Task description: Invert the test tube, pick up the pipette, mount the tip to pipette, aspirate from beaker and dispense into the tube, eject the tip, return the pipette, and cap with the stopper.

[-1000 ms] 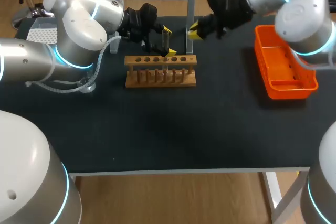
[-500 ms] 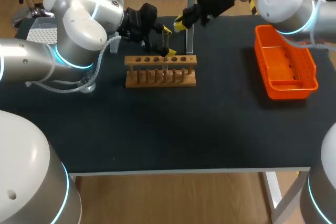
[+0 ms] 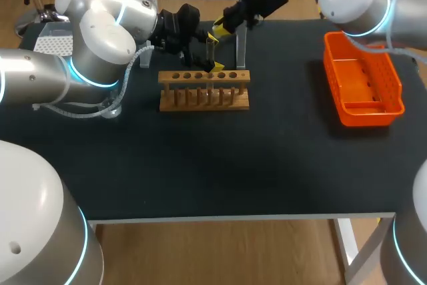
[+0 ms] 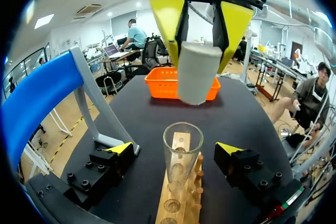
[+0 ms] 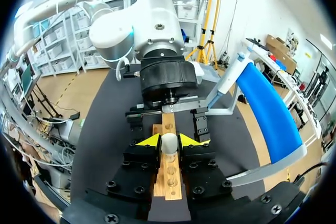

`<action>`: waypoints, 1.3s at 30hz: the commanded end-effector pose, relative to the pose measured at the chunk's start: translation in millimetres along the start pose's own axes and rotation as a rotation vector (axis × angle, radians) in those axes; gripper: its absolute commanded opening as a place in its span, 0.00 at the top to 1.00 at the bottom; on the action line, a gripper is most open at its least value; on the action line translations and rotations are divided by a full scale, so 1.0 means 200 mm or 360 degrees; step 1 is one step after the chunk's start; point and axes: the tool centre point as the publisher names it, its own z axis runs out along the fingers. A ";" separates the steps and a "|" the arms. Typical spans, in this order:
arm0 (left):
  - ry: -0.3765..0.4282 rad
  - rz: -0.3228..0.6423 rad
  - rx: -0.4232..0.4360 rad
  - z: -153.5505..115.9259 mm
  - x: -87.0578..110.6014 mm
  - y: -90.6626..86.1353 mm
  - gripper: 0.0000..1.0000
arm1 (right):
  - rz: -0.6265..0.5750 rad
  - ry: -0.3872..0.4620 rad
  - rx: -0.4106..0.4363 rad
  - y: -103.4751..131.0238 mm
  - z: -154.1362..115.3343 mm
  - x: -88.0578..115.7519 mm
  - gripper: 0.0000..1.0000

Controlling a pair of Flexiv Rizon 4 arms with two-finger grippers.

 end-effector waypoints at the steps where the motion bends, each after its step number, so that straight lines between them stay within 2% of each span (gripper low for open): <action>1: 0.0002 -0.0002 -0.0006 0.00 0.00 0.00 0.00 | 0.0001 0.0002 0.0013 0.02 0.03 -0.02 1.00; 24: 0.0002 -0.0002 -0.0006 0.00 0.00 0.00 0.00 | 0.0022 0.0013 0.0060 0.00 0.11 -0.04 1.00; 39: 0.0002 -0.0002 -0.0006 0.00 0.00 0.00 0.00 | 0.0024 0.0001 0.0025 0.01 0.09 -0.05 1.00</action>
